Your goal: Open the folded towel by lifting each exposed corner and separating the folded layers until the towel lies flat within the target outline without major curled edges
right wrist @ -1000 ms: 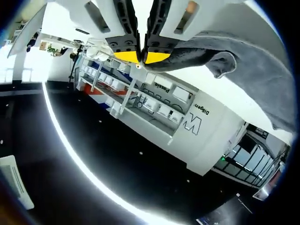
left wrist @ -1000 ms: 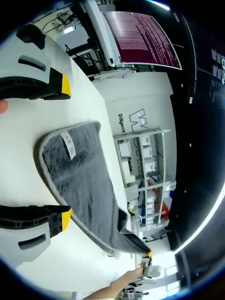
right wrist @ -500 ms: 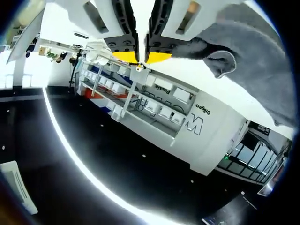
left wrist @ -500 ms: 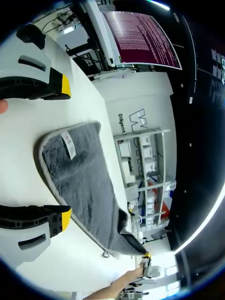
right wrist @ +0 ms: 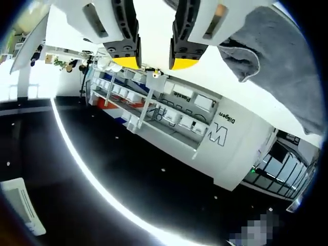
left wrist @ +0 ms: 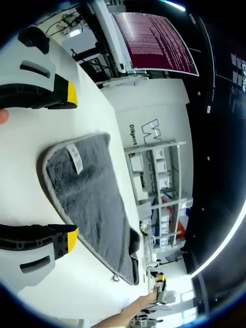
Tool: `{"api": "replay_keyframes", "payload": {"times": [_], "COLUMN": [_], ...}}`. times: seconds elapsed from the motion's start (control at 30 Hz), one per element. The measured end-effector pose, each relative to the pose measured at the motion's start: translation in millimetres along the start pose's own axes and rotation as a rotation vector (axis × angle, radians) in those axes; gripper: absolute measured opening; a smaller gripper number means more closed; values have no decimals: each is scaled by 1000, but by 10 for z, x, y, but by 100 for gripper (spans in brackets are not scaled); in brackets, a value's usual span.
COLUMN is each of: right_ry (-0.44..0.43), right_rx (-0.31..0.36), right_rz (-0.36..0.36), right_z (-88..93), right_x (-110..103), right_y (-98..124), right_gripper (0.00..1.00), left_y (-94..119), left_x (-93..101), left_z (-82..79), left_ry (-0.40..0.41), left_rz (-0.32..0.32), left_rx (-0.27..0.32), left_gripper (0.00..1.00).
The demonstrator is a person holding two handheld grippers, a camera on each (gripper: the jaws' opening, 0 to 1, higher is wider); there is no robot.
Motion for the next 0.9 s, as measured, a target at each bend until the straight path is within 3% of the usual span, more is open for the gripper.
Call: {"api": "replay_keyframes", "payload": {"times": [0.33, 0.9], "right_ry": [-17, -99], "right_rx": [9, -9], "right_rz": [-4, -3], "right_z": [-1, 50], "right_x": [-25, -73], "right_y": [-26, -105], "right_gripper": [32, 73], "left_y": [1, 2], "left_x": [2, 5], "left_z": [0, -1], "left_ry": [-1, 0], "left_rz": [2, 3], "left_rx": [0, 1], "left_gripper": [91, 91]}}
Point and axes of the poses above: the point that each gripper's makers call its tool centre point, and the gripper's own axes: y roughly backward along the fingers, x roughly to its right, z roughly out of its underside, the point moved 10 cm from there along y, roughly backward along the fingers, and after that the axes turned 10 degrees about x, right-handed, at the moved point
